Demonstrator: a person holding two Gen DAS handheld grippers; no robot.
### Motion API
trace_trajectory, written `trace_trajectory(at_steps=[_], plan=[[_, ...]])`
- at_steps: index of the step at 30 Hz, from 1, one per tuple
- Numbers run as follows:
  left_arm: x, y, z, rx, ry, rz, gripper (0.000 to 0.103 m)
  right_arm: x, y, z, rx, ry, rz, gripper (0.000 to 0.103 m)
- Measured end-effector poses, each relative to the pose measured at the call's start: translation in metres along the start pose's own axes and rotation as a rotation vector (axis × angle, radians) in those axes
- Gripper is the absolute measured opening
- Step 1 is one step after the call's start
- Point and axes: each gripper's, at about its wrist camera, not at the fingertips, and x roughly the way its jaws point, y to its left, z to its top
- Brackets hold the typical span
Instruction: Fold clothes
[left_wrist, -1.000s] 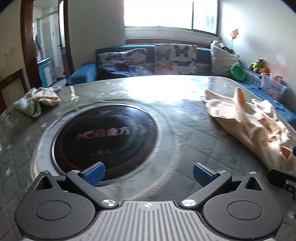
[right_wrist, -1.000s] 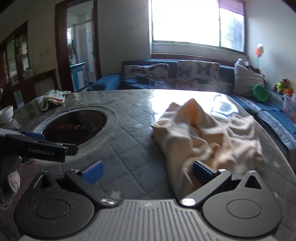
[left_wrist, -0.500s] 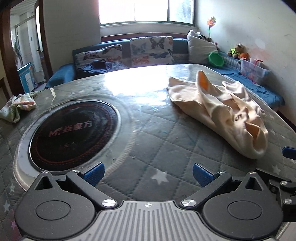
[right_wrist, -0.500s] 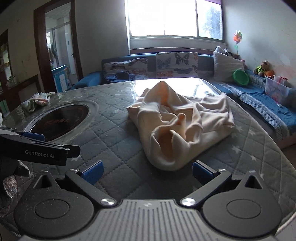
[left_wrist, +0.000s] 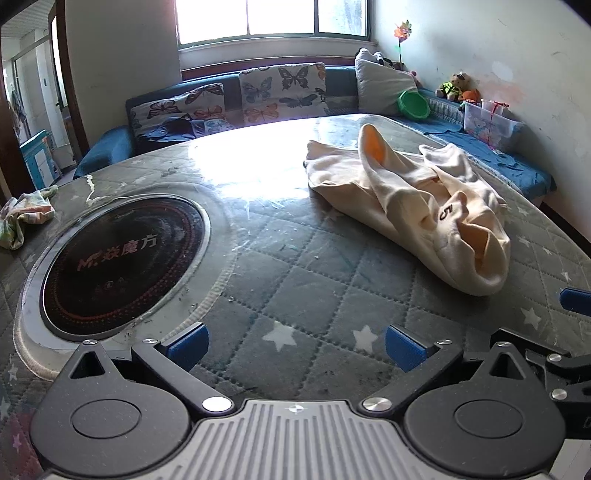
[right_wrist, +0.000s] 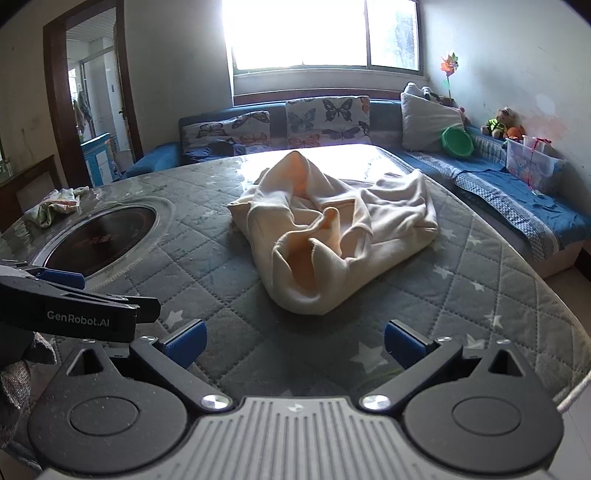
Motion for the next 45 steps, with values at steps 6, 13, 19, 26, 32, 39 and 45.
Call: trace_trajectory(at_steps=[6, 13, 19, 26, 32, 39, 45], plan=[[0.000, -0.009, -0.004, 0.022, 0.011, -0.004, 0.103, -0.001, -0.003, -0.002, 0.011, 0.015, -0.027, 0.103], [0.003, -0.016, -0.004, 0.046, 0.022, 0.000, 0.103, 0.001, -0.005, -0.002, 0.016, 0.026, -0.052, 0.103], [0.007, -0.020, -0.004, 0.057, 0.032, 0.006, 0.103, 0.003, -0.005, -0.002, 0.014, 0.036, -0.058, 0.103], [0.011, -0.023, -0.005, 0.065, 0.048, 0.005, 0.103, 0.005, -0.005, -0.002, 0.013, 0.044, -0.056, 0.103], [0.013, -0.025, -0.005, 0.069, 0.054, 0.004, 0.103, 0.007, -0.005, -0.003, 0.015, 0.048, -0.056, 0.103], [0.016, -0.028, -0.006, 0.074, 0.058, 0.001, 0.103, 0.008, -0.006, -0.003, 0.020, 0.052, -0.056, 0.103], [0.016, -0.029, -0.006, 0.076, 0.060, -0.002, 0.103, 0.009, -0.005, -0.003, 0.021, 0.055, -0.055, 0.103]])
